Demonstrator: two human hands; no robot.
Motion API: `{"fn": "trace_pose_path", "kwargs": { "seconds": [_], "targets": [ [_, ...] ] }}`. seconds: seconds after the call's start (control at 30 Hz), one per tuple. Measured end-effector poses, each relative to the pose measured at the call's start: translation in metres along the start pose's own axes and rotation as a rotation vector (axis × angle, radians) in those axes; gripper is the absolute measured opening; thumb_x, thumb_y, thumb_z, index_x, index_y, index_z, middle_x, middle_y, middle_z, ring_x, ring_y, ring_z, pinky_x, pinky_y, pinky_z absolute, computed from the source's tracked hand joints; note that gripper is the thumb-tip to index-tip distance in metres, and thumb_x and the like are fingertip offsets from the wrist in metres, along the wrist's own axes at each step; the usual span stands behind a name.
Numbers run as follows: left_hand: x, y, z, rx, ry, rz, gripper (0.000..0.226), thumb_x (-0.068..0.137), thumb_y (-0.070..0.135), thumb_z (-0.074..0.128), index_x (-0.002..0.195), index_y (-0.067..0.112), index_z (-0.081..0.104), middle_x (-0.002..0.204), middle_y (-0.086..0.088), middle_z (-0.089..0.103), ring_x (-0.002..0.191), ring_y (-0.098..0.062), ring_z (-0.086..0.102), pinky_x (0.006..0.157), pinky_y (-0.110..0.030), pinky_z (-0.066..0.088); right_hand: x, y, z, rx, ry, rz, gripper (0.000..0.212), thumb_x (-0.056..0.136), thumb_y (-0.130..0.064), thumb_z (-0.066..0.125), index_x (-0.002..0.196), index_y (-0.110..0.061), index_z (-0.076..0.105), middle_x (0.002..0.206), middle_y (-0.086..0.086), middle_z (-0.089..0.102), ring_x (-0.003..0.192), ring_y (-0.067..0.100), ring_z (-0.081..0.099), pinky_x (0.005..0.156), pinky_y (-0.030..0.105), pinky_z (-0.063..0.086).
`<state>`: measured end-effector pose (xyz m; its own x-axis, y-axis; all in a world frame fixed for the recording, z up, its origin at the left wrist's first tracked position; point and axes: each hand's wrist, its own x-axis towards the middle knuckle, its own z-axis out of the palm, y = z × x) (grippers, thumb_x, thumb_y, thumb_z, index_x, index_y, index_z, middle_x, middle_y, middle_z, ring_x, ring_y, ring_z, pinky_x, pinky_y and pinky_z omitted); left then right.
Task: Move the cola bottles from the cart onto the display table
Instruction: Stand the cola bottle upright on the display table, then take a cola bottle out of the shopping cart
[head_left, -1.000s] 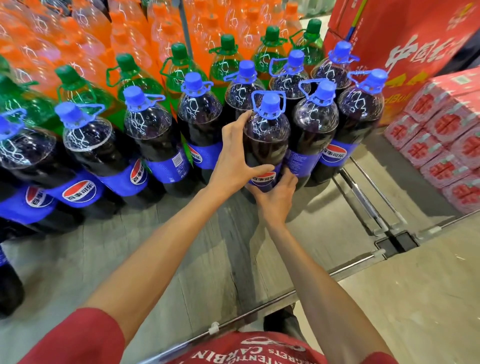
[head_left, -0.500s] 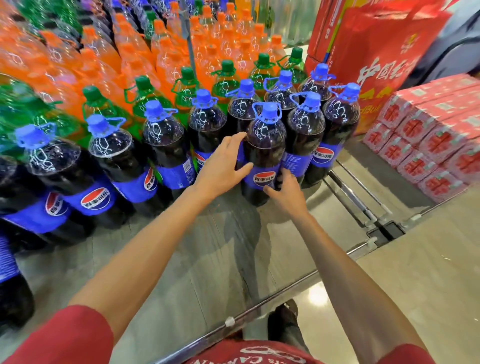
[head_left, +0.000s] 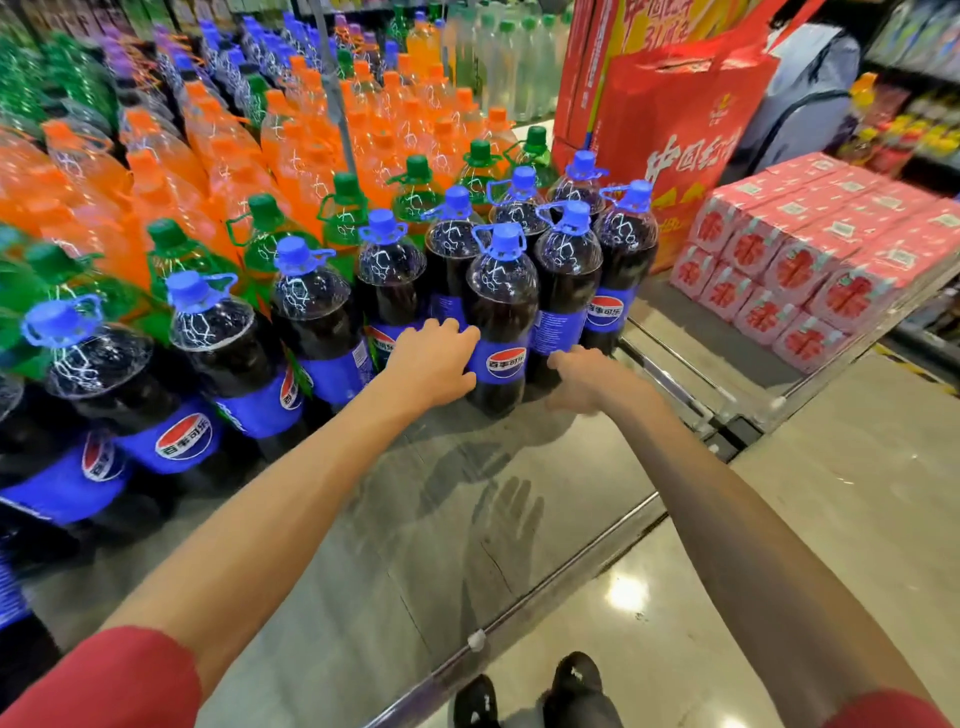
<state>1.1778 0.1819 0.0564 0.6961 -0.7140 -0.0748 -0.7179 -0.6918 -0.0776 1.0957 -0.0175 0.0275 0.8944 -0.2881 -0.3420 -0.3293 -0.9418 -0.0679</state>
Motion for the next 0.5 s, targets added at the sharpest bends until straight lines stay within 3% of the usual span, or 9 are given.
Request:
{"fn": "trace_pose_path", "kwargs": {
  "seconds": [0.13, 0.3, 0.5],
  "targets": [
    [0.001, 0.017, -0.017, 0.055, -0.063, 0.059, 0.049, 0.096, 0.042, 0.057, 0.135, 0.016, 0.047, 0.127, -0.011, 0.056, 0.118, -0.033, 0.054, 0.075, -0.039, 0.037, -0.024, 0.008, -0.01, -0.038, 0.051, 0.045, 0.056, 0.09, -0.045, 0.065, 0.135, -0.015, 0.049, 0.129, 0.014, 0.052, 0.119, 0.037, 0.051, 0.094, 0.043, 0.047],
    [0.005, 0.053, -0.046, 0.107, -0.064, 0.166, 0.055, 0.095, 0.049, 0.056, 0.138, 0.017, 0.043, 0.135, -0.012, 0.051, 0.126, -0.036, 0.048, 0.092, -0.045, 0.044, -0.063, 0.033, -0.027, -0.01, 0.114, 0.118, 0.055, 0.092, -0.046, 0.065, 0.134, -0.014, 0.051, 0.133, 0.013, 0.055, 0.123, 0.036, 0.053, 0.094, 0.043, 0.047],
    [0.004, 0.103, -0.063, 0.168, -0.043, 0.247, 0.059, 0.097, 0.052, 0.056, 0.142, 0.018, 0.041, 0.139, -0.014, 0.046, 0.129, -0.037, 0.044, 0.101, -0.049, 0.04, -0.122, 0.061, -0.03, 0.012, 0.127, 0.212, 0.058, 0.091, -0.045, 0.068, 0.138, -0.015, 0.051, 0.135, 0.012, 0.054, 0.123, 0.033, 0.053, 0.097, 0.044, 0.049]
  ]
}}
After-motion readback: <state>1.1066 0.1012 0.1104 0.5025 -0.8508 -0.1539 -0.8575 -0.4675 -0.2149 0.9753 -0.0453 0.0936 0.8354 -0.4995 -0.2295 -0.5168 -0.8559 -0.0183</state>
